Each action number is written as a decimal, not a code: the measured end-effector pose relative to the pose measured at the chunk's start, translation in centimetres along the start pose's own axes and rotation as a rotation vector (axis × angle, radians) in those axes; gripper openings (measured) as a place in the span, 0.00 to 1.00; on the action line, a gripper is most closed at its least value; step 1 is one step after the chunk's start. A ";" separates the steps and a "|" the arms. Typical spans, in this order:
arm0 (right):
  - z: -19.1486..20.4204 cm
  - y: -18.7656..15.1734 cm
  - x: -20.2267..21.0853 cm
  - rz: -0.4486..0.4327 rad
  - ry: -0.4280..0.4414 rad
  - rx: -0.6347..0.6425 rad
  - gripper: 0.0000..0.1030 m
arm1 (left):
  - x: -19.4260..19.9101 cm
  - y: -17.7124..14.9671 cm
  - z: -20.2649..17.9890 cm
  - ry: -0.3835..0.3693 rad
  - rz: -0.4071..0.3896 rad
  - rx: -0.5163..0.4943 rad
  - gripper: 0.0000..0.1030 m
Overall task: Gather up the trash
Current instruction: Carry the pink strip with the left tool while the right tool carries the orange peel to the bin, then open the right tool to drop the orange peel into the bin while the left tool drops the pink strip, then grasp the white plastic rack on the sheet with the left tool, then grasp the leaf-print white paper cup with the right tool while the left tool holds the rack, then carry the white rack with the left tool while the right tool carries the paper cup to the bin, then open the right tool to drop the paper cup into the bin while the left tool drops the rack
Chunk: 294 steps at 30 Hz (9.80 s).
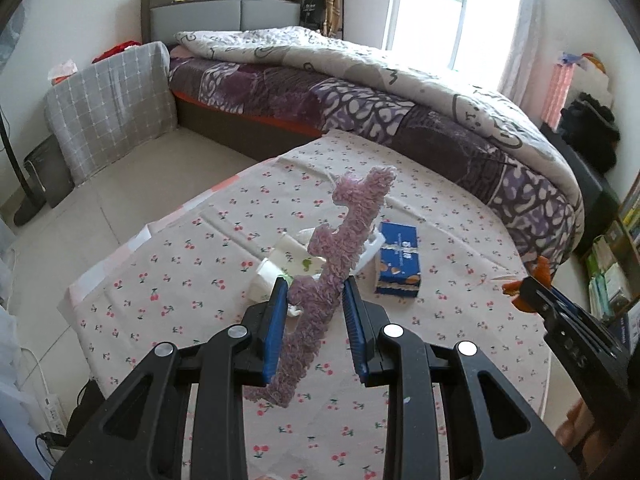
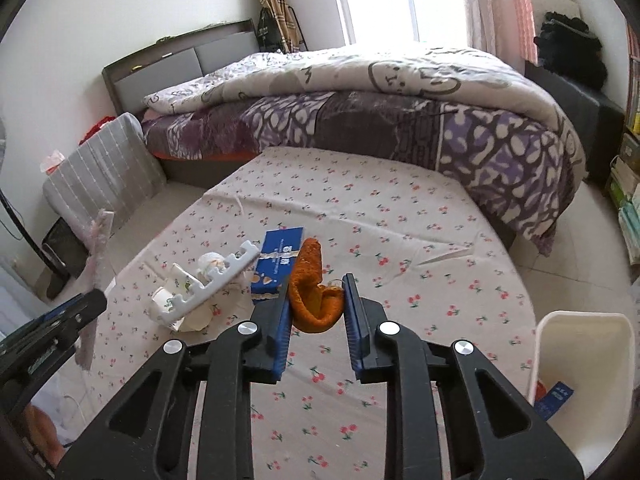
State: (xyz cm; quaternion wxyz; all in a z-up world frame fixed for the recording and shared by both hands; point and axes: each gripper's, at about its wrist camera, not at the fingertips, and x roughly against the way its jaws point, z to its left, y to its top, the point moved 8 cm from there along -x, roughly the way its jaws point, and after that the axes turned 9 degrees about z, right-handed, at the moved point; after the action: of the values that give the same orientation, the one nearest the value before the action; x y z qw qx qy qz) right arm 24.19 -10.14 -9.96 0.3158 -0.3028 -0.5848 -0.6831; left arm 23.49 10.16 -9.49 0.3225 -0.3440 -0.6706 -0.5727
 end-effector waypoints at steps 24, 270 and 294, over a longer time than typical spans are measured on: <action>-5.9 -1.1 5.2 -0.058 -0.095 0.014 0.22 | 0.0 -1.3 -8.4 -0.054 -0.002 -0.108 0.28; -16.6 -1.5 8.4 -0.056 -0.158 -0.242 0.37 | 0.8 -2.7 -17.4 -0.136 0.030 -0.273 0.27; -31.5 -6.1 14.1 -0.083 -0.421 -0.583 0.93 | 0.3 -9.6 -31.0 -0.300 0.119 -0.479 0.29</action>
State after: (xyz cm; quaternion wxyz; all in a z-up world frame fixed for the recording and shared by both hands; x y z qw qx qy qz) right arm 9.30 -41.74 -6.80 0.0606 -0.4902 -0.4293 -0.7561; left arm 16.56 -21.56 -10.22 0.1624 -0.5300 -0.5350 -0.6376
